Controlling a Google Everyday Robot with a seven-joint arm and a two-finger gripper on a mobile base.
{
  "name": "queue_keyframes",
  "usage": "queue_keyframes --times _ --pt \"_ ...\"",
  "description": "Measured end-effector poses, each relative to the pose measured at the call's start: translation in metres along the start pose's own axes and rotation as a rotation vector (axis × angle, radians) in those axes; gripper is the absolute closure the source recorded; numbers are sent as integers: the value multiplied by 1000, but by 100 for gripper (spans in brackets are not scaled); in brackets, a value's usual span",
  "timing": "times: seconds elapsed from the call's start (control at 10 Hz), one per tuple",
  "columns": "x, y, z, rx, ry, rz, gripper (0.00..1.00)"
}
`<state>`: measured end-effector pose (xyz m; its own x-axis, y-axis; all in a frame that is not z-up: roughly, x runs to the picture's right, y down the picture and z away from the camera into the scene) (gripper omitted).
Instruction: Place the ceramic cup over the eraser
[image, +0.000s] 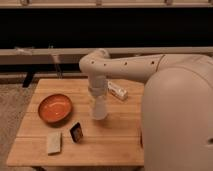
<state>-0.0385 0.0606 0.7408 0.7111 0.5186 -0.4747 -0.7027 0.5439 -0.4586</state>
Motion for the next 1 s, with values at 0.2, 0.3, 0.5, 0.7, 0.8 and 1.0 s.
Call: queue_keyframes --times 0.2,0.3,0.5,0.7,0.8,1.0 --pt "9 25 -21 6 4 -25 100" --pt "11 38 -28 8 6 -38 100" --pt "12 68 -48 17 13 -80 100" --pt "11 94 -61 30 24 -124 100" --pt "11 103 -66 41 33 -145 100" --pt "9 122 -68 35 45 -180 100"
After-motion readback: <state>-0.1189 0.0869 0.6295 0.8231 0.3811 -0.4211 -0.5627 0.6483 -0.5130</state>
